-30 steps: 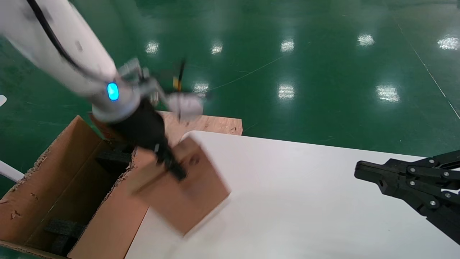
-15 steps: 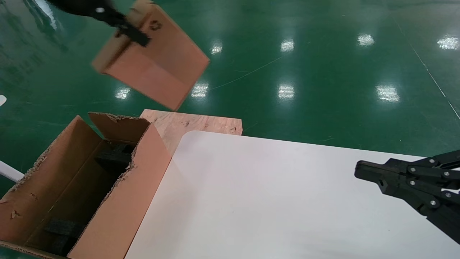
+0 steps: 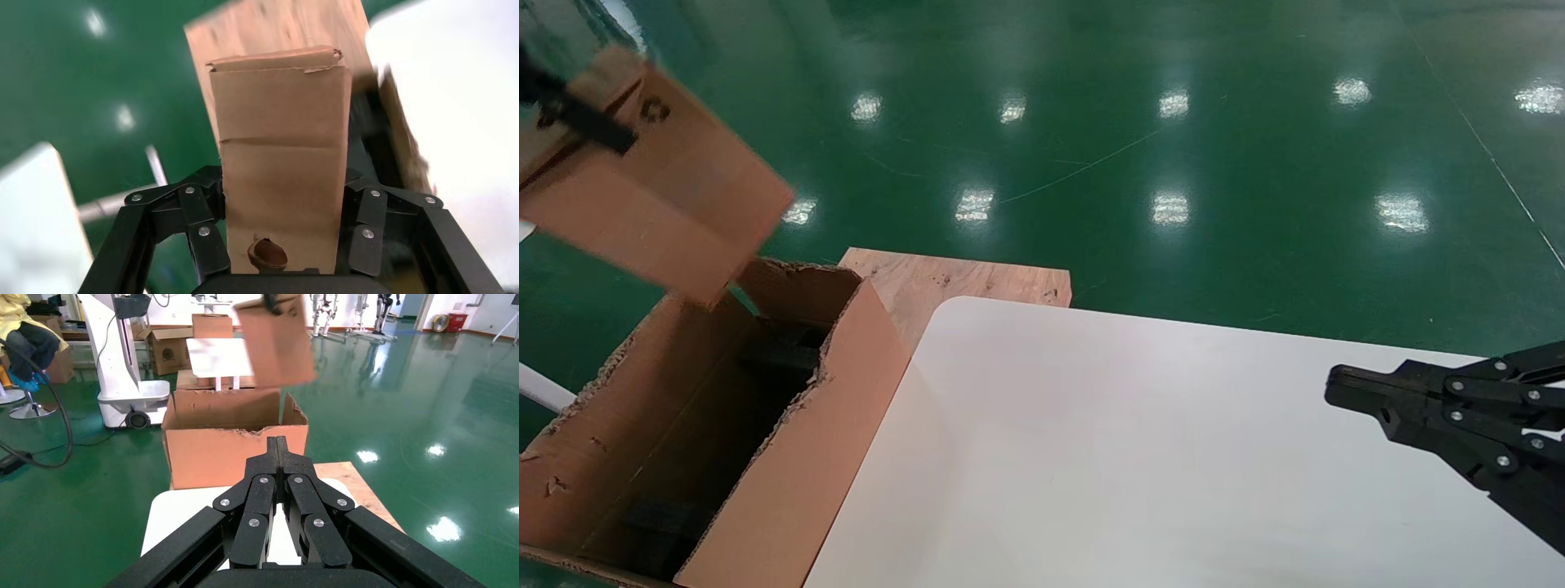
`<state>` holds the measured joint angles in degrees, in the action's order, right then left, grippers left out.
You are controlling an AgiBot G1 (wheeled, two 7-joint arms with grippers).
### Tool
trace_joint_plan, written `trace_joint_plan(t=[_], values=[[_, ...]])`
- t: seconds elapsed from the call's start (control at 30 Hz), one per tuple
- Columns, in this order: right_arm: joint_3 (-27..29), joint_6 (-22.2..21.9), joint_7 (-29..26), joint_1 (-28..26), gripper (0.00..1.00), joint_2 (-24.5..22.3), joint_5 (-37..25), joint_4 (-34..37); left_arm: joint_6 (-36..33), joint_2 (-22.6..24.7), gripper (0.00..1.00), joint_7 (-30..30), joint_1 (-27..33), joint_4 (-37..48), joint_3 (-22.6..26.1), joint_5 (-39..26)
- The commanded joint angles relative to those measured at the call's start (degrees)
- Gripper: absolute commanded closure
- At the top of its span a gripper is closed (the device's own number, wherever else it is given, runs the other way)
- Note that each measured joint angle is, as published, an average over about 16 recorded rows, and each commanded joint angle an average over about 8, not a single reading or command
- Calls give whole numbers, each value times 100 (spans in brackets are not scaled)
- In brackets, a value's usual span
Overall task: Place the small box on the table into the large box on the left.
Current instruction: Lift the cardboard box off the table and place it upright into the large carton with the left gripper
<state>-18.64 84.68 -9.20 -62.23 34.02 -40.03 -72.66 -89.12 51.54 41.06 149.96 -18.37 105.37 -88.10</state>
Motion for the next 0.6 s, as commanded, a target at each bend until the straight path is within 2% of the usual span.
trace_joint_plan(t=[0.03, 0.3, 0.6], values=[[0, 0, 0, 0, 100, 0, 0, 0, -154, -65, 100, -52, -25, 172, 71, -49], [-1, -1, 1, 0, 100, -1, 1, 0, -165, -55, 100, 323, -738, 277, 335, 135], [-2, -1, 1, -1, 100, -1, 2, 0, 119, -4, 100, 881, -1650, 294, 503, 198]])
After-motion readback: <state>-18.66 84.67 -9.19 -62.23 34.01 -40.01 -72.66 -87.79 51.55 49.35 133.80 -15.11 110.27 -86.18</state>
